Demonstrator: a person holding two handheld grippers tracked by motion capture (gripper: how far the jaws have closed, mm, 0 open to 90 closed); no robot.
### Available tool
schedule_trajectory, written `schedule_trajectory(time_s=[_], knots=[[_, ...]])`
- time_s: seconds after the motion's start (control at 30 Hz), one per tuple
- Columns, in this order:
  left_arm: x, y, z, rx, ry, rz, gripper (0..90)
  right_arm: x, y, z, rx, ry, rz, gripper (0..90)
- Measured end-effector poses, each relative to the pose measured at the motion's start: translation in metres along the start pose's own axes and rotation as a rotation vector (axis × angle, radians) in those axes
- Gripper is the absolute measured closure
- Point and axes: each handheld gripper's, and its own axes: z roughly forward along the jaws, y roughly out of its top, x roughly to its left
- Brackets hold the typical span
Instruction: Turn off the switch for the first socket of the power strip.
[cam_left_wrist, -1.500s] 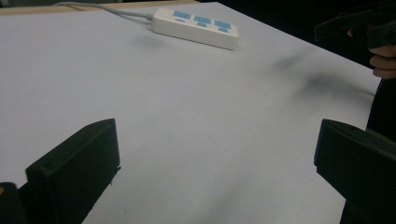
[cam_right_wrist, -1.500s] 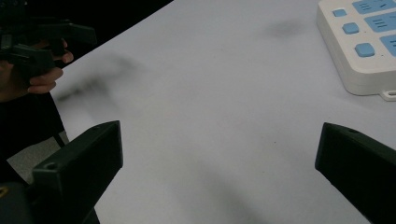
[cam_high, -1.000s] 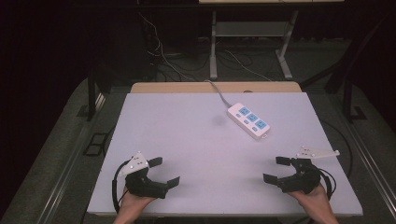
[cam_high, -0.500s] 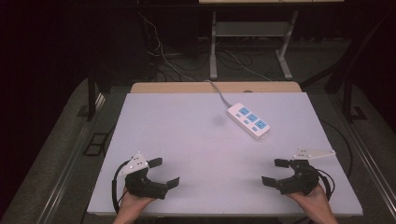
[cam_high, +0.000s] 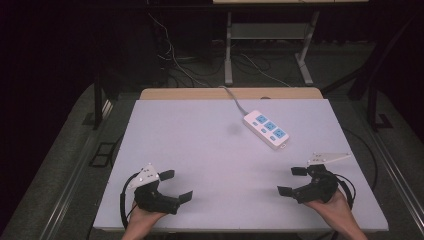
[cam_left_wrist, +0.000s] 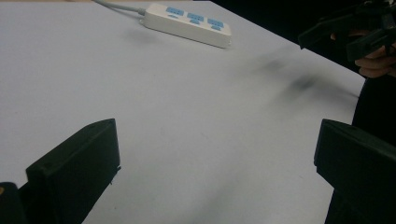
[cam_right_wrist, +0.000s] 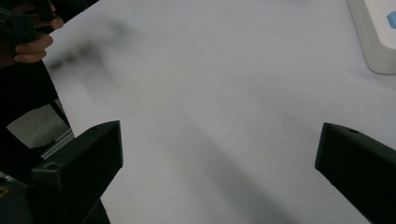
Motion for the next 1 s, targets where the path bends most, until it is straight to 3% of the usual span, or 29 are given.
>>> schedule_trajectory(time_s=[1.0], knots=[[-0.002,-0.001,0.001,0.004,-0.008,-0.004,0.0,-0.017,0.052,0.005,0.041,-0.002,-0.042,0.6]])
